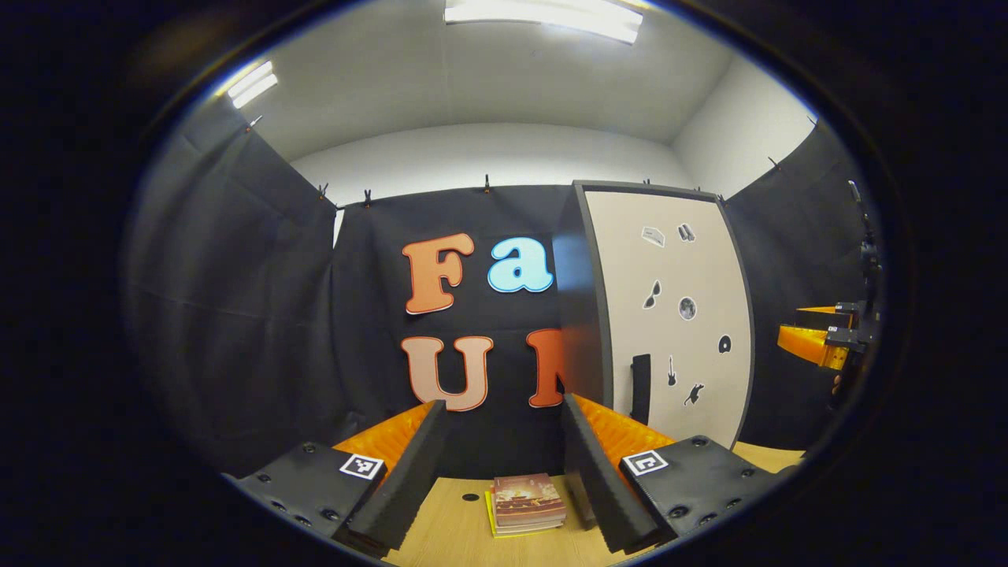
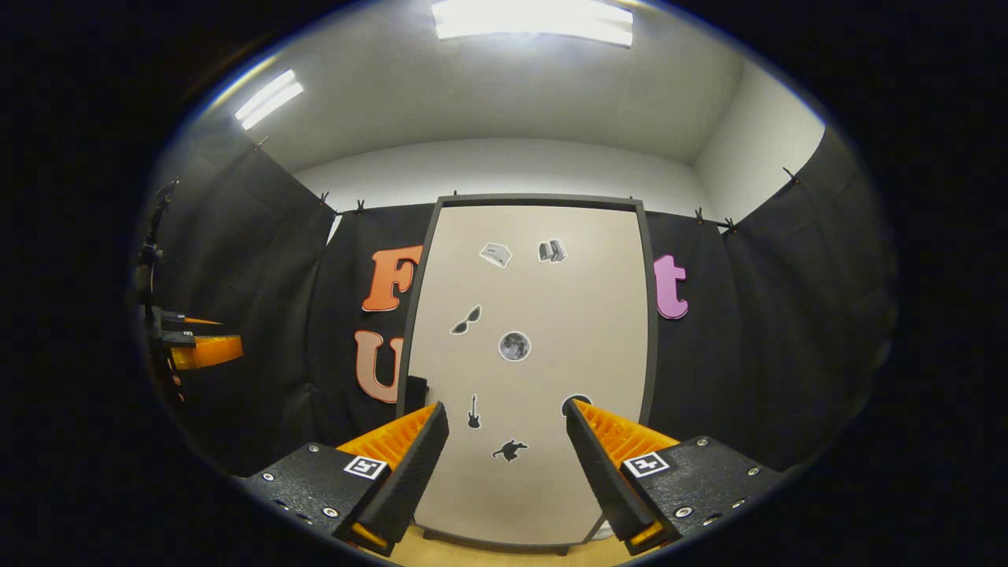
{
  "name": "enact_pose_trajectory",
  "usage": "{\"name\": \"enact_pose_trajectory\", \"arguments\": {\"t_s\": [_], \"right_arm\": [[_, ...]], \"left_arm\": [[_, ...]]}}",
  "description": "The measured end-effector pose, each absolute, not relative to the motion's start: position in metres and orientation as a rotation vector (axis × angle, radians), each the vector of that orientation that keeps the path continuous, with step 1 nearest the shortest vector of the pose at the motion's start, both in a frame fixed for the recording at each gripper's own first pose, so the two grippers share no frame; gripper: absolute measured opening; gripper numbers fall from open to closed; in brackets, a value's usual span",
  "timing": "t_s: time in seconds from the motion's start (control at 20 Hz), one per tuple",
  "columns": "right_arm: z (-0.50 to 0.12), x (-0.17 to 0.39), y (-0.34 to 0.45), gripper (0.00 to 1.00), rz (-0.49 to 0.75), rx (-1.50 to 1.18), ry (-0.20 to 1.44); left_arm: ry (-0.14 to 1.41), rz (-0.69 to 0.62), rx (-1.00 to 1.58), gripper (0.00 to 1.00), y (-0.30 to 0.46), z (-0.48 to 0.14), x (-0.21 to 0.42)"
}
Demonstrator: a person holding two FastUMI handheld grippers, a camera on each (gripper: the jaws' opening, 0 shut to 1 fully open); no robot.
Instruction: Open the cabinet door with the right hand, grasp the bottle in the cabinet with the left hand and place it on the coaster, then close the cabinet door with the right hand.
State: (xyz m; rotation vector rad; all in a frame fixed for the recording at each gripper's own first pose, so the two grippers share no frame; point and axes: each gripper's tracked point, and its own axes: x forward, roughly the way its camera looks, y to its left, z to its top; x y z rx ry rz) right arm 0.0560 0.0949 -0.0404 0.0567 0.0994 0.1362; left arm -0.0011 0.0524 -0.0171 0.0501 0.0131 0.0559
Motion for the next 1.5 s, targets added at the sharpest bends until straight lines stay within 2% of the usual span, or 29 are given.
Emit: {"name": "enact_pose_trajectory", "arguments": {"t_s": [0.35,0.65,1.1,1.25,1.35,1.45,1.5], "right_arm": [[-0.087,0.093,0.169,0.93,0.228,0.073,0.208],[-0.134,0.138,0.231,0.89,0.256,0.077,0.324],[-0.185,0.195,0.248,0.79,0.141,0.116,0.434],[-0.190,0.207,0.247,0.69,0.097,0.172,0.463],[-0.199,0.212,0.251,0.58,0.086,0.234,0.503],[-0.201,0.211,0.256,0.39,0.075,0.269,0.527],[-0.204,0.211,0.255,0.36,0.076,0.246,0.538]], "left_arm": [[0.035,0.091,0.062,0.95,0.085,-0.032,-0.008],[0.069,0.124,0.065,0.94,0.116,-0.048,-0.014],[0.097,0.154,0.065,0.96,0.146,-0.063,-0.023],[0.101,0.165,0.058,0.95,0.153,-0.068,-0.025],[0.108,0.168,0.051,0.95,0.153,-0.071,-0.025],[0.120,0.168,0.040,0.95,0.151,-0.075,-0.025],[0.126,0.165,0.035,0.96,0.150,-0.077,-0.025]]}}
